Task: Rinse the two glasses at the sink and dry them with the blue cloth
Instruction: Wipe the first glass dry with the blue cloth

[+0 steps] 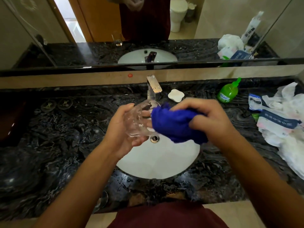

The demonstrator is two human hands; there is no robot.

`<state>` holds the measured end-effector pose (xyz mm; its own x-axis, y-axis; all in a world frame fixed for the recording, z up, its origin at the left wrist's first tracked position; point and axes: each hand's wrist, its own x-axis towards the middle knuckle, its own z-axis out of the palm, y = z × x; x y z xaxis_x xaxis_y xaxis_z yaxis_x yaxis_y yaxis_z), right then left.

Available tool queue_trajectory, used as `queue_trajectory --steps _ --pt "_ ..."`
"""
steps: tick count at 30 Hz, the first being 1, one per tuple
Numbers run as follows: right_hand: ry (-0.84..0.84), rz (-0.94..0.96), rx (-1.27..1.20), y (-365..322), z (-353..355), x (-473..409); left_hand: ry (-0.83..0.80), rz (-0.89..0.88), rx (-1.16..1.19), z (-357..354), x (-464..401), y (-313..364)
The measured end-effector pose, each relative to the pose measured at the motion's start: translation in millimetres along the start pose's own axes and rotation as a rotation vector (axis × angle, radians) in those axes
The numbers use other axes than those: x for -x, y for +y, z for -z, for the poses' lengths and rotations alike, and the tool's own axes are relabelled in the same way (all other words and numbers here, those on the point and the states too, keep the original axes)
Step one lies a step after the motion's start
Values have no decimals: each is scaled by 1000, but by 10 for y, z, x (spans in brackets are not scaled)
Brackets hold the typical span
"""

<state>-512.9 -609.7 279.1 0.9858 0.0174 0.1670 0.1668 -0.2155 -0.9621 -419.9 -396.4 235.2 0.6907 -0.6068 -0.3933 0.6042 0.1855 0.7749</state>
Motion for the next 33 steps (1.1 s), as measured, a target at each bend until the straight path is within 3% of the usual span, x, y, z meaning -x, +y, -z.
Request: queue_trajectory --steps 3,9,11,15,21,24,28,30,33 --pt "326 -101 -342 182 -52 23 22 32 144 -49 22 -46" --pt "473 -144 -610 334 -237 69 2 114 350 -133 9 -134" --pt "455 -120 -581 343 -303 94 -39 141 386 -150 5 -173" --pt "319 -15 -238 340 -522 152 -112 151 414 -231 6 -275" --pt "314 104 -9 377 -563 125 38 37 -6 -219 10 -390" --pt "296 82 -80 403 -561 117 62 -6 -93 -214 16 -406" --pt "332 -10 -216 461 -606 86 -25 25 -151 -179 -35 -398" --pt "369 -69 -296 477 -605 81 81 -3 -310 -179 -81 -397" --pt "410 -209 -471 507 -585 89 330 -343 -610 -156 -101 -395"
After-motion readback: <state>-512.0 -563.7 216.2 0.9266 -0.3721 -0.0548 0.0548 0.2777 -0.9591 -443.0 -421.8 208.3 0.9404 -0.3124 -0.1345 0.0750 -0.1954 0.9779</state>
